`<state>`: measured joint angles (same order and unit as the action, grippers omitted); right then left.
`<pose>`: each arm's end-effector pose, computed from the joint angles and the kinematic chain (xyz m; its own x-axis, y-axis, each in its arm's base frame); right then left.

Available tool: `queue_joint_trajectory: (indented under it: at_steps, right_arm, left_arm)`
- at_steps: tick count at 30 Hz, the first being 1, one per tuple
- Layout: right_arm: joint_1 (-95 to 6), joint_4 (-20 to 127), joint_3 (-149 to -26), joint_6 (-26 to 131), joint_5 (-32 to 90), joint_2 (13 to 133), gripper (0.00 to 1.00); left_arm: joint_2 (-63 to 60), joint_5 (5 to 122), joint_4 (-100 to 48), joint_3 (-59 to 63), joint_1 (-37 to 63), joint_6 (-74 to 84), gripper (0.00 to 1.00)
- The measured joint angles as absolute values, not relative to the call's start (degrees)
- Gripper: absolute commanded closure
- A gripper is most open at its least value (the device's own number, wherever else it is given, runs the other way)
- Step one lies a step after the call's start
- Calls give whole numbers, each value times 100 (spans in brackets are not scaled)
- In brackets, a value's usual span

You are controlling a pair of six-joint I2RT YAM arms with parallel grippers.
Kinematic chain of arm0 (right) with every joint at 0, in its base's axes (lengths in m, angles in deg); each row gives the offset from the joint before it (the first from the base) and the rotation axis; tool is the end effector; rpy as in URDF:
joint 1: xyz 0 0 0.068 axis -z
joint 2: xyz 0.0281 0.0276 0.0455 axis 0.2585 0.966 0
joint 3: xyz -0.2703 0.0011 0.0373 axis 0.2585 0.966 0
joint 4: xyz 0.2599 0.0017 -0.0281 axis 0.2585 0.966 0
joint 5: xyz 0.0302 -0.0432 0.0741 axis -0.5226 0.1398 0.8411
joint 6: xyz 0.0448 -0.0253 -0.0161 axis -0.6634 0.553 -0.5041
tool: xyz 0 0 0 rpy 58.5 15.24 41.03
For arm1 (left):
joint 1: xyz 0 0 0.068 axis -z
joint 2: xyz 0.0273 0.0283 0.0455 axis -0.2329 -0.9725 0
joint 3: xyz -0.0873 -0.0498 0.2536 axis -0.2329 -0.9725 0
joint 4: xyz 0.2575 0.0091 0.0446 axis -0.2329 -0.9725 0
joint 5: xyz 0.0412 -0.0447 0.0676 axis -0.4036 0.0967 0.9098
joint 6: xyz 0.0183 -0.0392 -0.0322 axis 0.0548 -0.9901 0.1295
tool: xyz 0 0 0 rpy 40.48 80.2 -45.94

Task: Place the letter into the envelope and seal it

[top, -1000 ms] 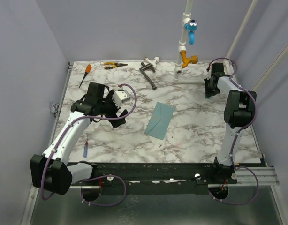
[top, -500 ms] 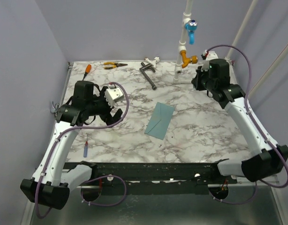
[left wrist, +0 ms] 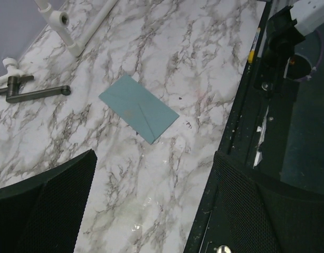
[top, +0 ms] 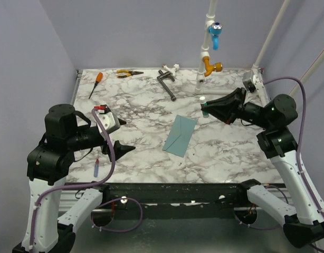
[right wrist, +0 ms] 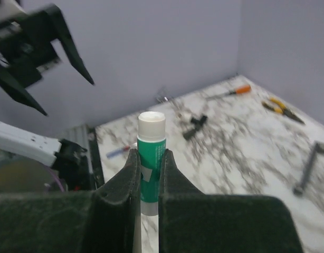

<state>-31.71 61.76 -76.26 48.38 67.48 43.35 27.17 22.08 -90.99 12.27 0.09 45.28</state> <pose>0.1646 0.0764 0.4394 -0.1020 0.1044 -0.9893 -0.8855 0.4437 0.1381 0.0800 -0.0472 0.4538 -0.0048 0.3158 -0.9488 0.9247 0.3626 0.1160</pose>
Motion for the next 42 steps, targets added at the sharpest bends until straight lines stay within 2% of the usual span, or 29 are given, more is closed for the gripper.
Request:
queue_joint_trajectory:
  at_steps: [4, 8, 12, 15, 24, 30, 33, 39, 42]
  right_arm:
    - [-3278, 3503, -6894, 3288, 7347, 4241, 99]
    - [-3794, 1746, -6805, 2397, 7338, 4682, 99]
    - [-5248, 1641, -7084, 2866, 7032, 5259, 99]
    - [-6093, 1868, -7285, 3444, 6770, 5635, 99]
    - [-7092, 1698, -7471, 4038, 6254, 6324, 99]
    - [-7449, 1707, -7570, 4329, 6116, 6582, 99]
    - [-7497, 1704, -7655, 4431, 6106, 6667, 99]
    - [-7634, 1698, -7692, 4495, 6097, 6761, 99]
    - [-7691, 1691, -7782, 4512, 6097, 6864, 99]
  left_arm:
    - [2918, 1939, -8826, 1019, 9, 3883, 10]
    - [2914, 1688, -8568, 912, 9, 3247, 8]
    - [2942, 1585, -8456, 691, 9, 2976, 6]
    - [3139, 1581, -8262, 510, 9, 2826, 1]
    - [4538, 1412, -6343, -821, 9, 1818, 2]
    - [4581, 1329, -5482, -1083, 9, 1256, 26]
    - [4564, 1242, -5143, -1120, 9, 972, 33]
    - [4564, 1021, -4686, -1254, 49, 550, 35]
    - [4555, 1008, -4561, -1302, 73, 404, 43]
